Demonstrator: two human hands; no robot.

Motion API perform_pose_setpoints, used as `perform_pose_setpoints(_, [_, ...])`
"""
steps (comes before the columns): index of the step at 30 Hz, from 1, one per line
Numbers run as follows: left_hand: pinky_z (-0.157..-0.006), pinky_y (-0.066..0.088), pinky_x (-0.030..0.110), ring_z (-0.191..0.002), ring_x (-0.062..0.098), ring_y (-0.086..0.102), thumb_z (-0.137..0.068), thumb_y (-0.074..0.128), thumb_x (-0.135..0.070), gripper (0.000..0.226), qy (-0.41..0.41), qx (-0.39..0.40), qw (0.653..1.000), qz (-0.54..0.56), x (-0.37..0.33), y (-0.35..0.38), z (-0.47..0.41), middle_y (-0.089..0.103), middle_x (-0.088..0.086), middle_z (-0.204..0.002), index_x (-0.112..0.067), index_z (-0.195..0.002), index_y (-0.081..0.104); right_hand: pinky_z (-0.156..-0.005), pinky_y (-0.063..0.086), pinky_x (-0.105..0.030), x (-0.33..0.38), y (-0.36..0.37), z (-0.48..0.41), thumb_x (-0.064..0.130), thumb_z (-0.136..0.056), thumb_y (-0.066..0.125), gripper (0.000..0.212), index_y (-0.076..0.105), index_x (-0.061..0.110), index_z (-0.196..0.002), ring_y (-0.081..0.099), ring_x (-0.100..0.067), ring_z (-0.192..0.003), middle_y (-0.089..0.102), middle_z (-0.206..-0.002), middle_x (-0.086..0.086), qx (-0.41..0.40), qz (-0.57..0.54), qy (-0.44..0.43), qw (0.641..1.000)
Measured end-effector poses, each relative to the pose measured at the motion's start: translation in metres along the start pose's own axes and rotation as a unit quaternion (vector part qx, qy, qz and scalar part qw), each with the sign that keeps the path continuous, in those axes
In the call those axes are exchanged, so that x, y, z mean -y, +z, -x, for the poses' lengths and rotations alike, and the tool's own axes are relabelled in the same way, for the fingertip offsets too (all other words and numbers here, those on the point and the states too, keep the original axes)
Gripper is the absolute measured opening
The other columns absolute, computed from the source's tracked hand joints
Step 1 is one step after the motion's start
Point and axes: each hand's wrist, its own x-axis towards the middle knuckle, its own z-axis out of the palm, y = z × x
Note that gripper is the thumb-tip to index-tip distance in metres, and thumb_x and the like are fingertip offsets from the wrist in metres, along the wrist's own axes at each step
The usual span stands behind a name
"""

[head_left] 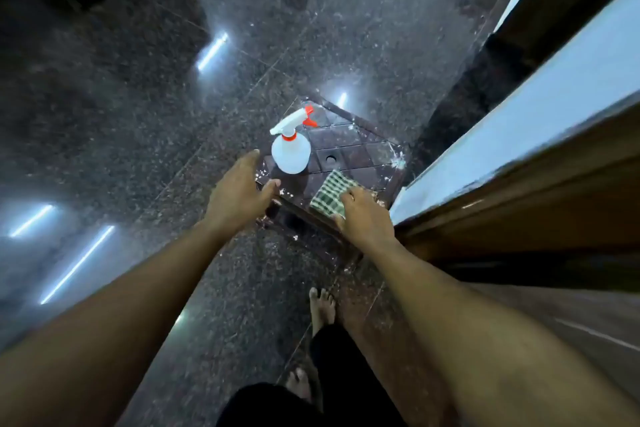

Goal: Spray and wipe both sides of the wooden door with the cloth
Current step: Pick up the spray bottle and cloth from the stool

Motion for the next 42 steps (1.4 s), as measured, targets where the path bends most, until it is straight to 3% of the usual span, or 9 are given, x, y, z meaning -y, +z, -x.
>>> perform_pose_setpoints(4, [-0.097, 0.042, 0.037, -0.124, 0.026, 0.049, -0.078, 0.068, -0.041, 0.073, -0.036, 0.018, 0.998, 0.049, 0.019, 0.021, -0.059, 0.049, 0.006, -0.138, -0.015, -0.138, 0.034, -0.082, 0.05, -0.04, -0.001, 0.032, -0.038, 0.041, -0.093, 0.061, 0.044, 0.051, 0.015, -0.126, 0.048, -0.028, -0.117, 0.048, -0.127, -0.007, 0.046, -0.01, 0.046, 0.998])
perform_pose_setpoints(9, [-0.098, 0.035, 0.021, -0.126, 0.013, 0.046, -0.068, 0.08, -0.038, 0.089, -0.003, 0.05, 0.985, 0.166, 0.041, 0.05, -0.127, 0.048, 0.0, -0.14, -0.018, -0.141, 0.033, -0.101, 0.047, -0.046, -0.002, 0.068, -0.066, 0.056, -0.091, 0.058, 0.078, 0.026, 0.017, -0.15, 0.029, -0.033, -0.141, 0.028, -0.154, -0.011, 0.094, 0.008, 0.093, 0.991])
perform_pose_setpoints(14, [-0.11, 0.035, 0.036, -0.128, 0.007, 0.045, -0.051, 0.089, -0.037, 0.103, 0.059, 0.162, 0.941, 0.293, 0.045, 0.063, -0.164, 0.049, -0.008, -0.139, -0.026, -0.139, 0.039, -0.096, 0.049, -0.04, -0.001, 0.072, -0.062, 0.02, -0.101, 0.051, 0.067, 0.013, 0.02, -0.156, 0.015, -0.027, -0.149, 0.014, -0.163, -0.006, 0.095, 0.034, 0.087, 0.991])
perform_pose_setpoints(16, [-0.107, 0.038, 0.034, -0.124, 0.008, 0.05, -0.053, 0.091, -0.028, 0.097, 0.113, 0.204, 0.919, 0.318, 0.04, 0.064, -0.172, 0.054, -0.005, -0.135, -0.026, -0.138, 0.042, -0.09, 0.051, -0.041, -0.004, 0.066, -0.066, 0.002, -0.096, 0.05, 0.068, 0.019, 0.017, -0.154, 0.02, -0.027, -0.146, 0.019, -0.161, -0.007, 0.098, 0.032, 0.076, 0.992])
perform_pose_setpoints(20, [-0.086, 0.05, 0.019, -0.091, 0.012, 0.067, -0.059, 0.088, -0.022, 0.071, 0.136, 0.215, 0.922, 0.291, 0.016, 0.061, -0.181, 0.071, -0.002, -0.105, -0.03, -0.122, 0.058, -0.091, 0.049, -0.043, -0.011, 0.061, -0.073, 0.005, -0.089, 0.053, 0.056, 0.039, 0.016, -0.142, 0.049, -0.03, -0.122, 0.051, -0.136, -0.008, 0.049, -0.077, 0.131, 0.987])
perform_pose_setpoints(26, [-0.076, 0.054, 0.037, -0.066, 0.009, 0.066, -0.08, 0.062, 0.002, 0.028, 0.116, 0.198, 0.933, 0.277, 0.0, 0.065, -0.176, 0.072, -0.012, -0.072, 0.0, -0.108, 0.063, -0.069, 0.037, -0.028, -0.006, 0.041, -0.061, 0.019, -0.095, 0.054, 0.025, 0.056, 0.012, -0.118, 0.055, -0.019, -0.088, 0.061, -0.097, -0.003, -0.074, -0.434, 0.375, 0.816])
perform_pose_setpoints(31, [-0.065, 0.055, 0.035, -0.066, 0.015, 0.064, -0.08, 0.069, -0.02, 0.029, 0.118, 0.202, 0.925, 0.299, -0.033, 0.041, -0.153, 0.069, -0.001, -0.073, -0.011, -0.108, 0.065, -0.075, 0.056, -0.036, -0.003, 0.002, -0.028, 0.017, -0.082, 0.078, 0.03, 0.065, 0.0, -0.104, 0.068, -0.024, -0.082, 0.071, -0.09, -0.017, -0.129, -0.665, 0.415, 0.608])
perform_pose_setpoints(37, [-0.075, 0.045, 0.014, -0.08, -0.004, 0.06, -0.086, 0.065, -0.022, 0.022, 0.222, 0.221, 0.903, 0.292, -0.098, -0.001, -0.103, 0.065, 0.004, -0.099, -0.021, -0.108, 0.062, -0.089, 0.057, -0.046, 0.006, -0.06, 0.03, 0.014, -0.086, 0.074, 0.019, 0.07, 0.01, -0.104, 0.071, -0.027, -0.095, 0.075, -0.101, -0.01, -0.244, -0.743, 0.39, 0.487])
perform_pose_setpoints(42, [-0.073, 0.046, 0.013, -0.079, -0.005, 0.062, -0.086, 0.063, -0.005, 0.03, 0.242, 0.258, 0.871, 0.341, -0.15, -0.024, -0.038, 0.068, 0.006, -0.101, 0.001, -0.116, 0.06, -0.077, 0.06, -0.036, 0.01, -0.11, 0.102, 0.014, -0.093, 0.065, 0.014, 0.068, 0.013, -0.106, 0.073, -0.02, -0.09, 0.075, -0.1, -0.005, -0.314, -0.78, 0.325, 0.434])
